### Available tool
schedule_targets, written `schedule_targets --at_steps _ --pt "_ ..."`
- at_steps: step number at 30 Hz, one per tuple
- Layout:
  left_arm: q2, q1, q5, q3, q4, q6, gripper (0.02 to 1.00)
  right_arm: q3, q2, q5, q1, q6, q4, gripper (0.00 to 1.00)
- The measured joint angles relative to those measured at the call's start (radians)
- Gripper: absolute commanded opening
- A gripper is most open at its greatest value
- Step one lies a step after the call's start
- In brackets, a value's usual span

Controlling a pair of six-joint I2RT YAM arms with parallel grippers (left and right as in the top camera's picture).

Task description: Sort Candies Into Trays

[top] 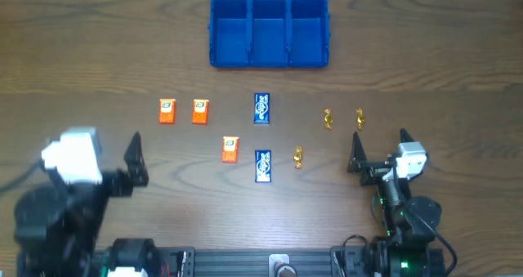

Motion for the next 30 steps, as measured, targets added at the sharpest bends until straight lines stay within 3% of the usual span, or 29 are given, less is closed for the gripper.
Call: schedule_targets --at_steps 7,16,30 --pt "0.534 0.000 -0.006 0.106 0.013 -0.080 0.998 0.000 0.000 0.001 0.000 0.000 0.000 1.000" --pt "1.119 0.000 0.051 0.105 0.230 -0.071 0.998 0.000 0.000 0.002 0.000 0.000 -0.001 0.998" --pt "1.269 0.003 0.064 0.105 0.340 0.037 1.000 0.000 0.000 0.002 0.000 0.000 0.000 0.998"
